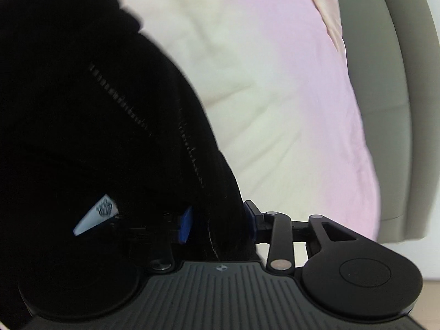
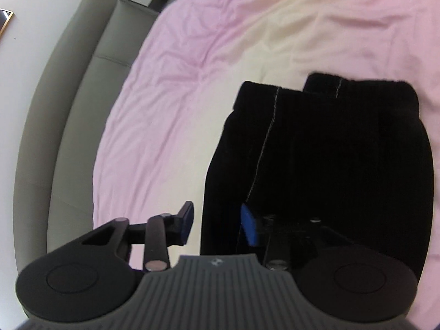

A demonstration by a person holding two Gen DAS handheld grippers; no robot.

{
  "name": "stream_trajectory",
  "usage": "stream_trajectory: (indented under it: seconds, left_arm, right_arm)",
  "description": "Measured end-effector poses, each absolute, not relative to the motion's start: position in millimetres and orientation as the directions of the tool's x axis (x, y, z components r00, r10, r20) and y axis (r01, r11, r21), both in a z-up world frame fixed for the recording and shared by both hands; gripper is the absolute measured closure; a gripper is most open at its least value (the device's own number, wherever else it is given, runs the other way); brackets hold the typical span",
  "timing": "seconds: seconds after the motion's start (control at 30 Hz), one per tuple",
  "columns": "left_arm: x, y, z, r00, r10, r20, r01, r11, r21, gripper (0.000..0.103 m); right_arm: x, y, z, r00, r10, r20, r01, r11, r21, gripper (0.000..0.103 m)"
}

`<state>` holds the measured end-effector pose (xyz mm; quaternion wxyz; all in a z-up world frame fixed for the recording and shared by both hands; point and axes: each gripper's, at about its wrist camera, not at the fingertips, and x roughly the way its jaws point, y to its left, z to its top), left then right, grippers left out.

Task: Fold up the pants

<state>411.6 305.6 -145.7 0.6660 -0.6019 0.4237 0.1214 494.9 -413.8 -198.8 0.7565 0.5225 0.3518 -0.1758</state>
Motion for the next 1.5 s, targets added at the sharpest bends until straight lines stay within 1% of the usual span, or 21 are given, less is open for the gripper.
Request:
stream_trajectory:
  seconds: [0.07,0.1,0.17,0.2,0.23,0.27,0.33,0.4,0.47,0.57,0.63,0.73,0.8,0.83,0.9,0.97,1.07,1.17,1.27,1.37,1.5]
  left_arm:
    - [388,316,-133,0.725,-0.346,-0.596,-0.590,0.135,-0.796,0.058]
    - [377,324,-125,0.783,-0.317,-0.534,-0.532,0.103,-0.841,0.051]
    - [356,340,-107,0.887,-0.227,-0.401,-0.392,0.085,-0.916,0.044]
    - [346,345,-98,0.913,-0.185,-0.364,-0.350,0.106,-0.931,0.033]
    - [337,348,-90,0.919,-0.161,-0.361,-0.339,0.148,-0.929,0.025]
    - [329,349,-83,0.910,-0.154,-0.384,-0.349,0.212,-0.913,0.024]
    - [311,341,-73,0.867,-0.138,-0.479,-0.404,0.369,-0.837,0.024]
    - [291,324,-72,0.807,-0.069,-0.587,-0.479,0.506,-0.717,0.024]
    - [266,307,-81,0.762,-0.003,-0.648,-0.509,0.615,-0.602,0.024]
    - [252,282,-95,0.740,0.040,-0.671,-0.490,0.716,-0.498,0.024]
    - [259,277,-91,0.729,0.038,-0.684,-0.474,0.749,-0.463,0.024]
    - [266,275,-90,0.733,0.031,-0.680,-0.464,0.753,-0.466,0.024]
    - [268,278,-95,0.734,0.025,-0.679,-0.463,0.750,-0.472,0.024]
    - [270,280,-99,0.731,0.017,-0.682,-0.462,0.747,-0.477,0.024]
    - [269,283,-104,0.733,0.007,-0.681,-0.457,0.746,-0.485,0.024]
    - [270,284,-106,0.738,0.005,-0.674,-0.443,0.757,-0.480,0.024]
    - [271,280,-106,0.741,0.005,-0.671,-0.421,0.782,-0.459,0.024]
    - [272,282,-108,0.745,-0.006,-0.667,-0.403,0.793,-0.457,0.024]
    - [271,292,-110,0.752,-0.026,-0.659,-0.406,0.768,-0.495,0.024]
    - [267,301,-110,0.757,-0.017,-0.654,-0.432,0.738,-0.518,0.028]
    - [257,309,-101,0.772,0.025,-0.636,-0.459,0.714,-0.528,0.028]
  right_arm:
    - [484,-415,-198,0.757,0.087,-0.647,0.575,0.381,0.724,0.066]
    - [477,-416,-192,0.802,0.066,-0.594,0.526,0.392,0.754,0.066]
    - [465,-418,-181,0.850,0.020,-0.527,0.464,0.445,0.766,0.066]
    - [460,-420,-177,0.854,0.004,-0.520,0.458,0.467,0.756,0.066]
    - [455,-421,-176,0.857,-0.003,-0.515,0.453,0.481,0.751,0.066]
    - [449,-422,-175,0.859,-0.001,-0.511,0.445,0.494,0.747,0.066]
    - [440,-419,-173,0.853,0.012,-0.521,0.435,0.533,0.725,0.066]
    - [435,-405,-173,0.835,0.042,-0.549,0.420,0.596,0.684,0.066]
    - [429,-379,-175,0.813,0.086,-0.575,0.386,0.661,0.644,0.066]
    - [432,-327,-178,0.766,0.163,-0.622,0.308,0.757,0.577,0.066]
    - [436,-287,-178,0.727,0.200,-0.657,0.233,0.829,0.509,0.066]
    - [444,-220,-183,0.657,0.230,-0.718,0.096,0.919,0.382,0.066]
    - [454,-176,-192,0.571,0.224,-0.790,0.026,0.957,0.290,0.066]
    - [461,-155,-198,0.519,0.222,-0.825,-0.006,0.966,0.257,0.066]
    - [471,-119,-208,0.456,0.228,-0.860,-0.069,0.973,0.221,0.066]
    - [481,-89,-209,0.468,0.230,-0.853,-0.122,0.973,0.195,0.066]
    - [496,-64,-202,0.534,0.265,-0.803,-0.147,0.964,0.220,0.067]
    - [499,-67,-183,0.617,0.352,-0.704,-0.142,0.929,0.341,0.066]
    - [487,-85,-159,0.692,0.356,-0.628,-0.112,0.912,0.394,0.061]
    - [466,-131,-142,0.742,0.240,-0.626,-0.024,0.943,0.333,0.057]
    - [431,-228,-142,0.761,0.032,-0.648,0.198,0.940,0.278,0.057]
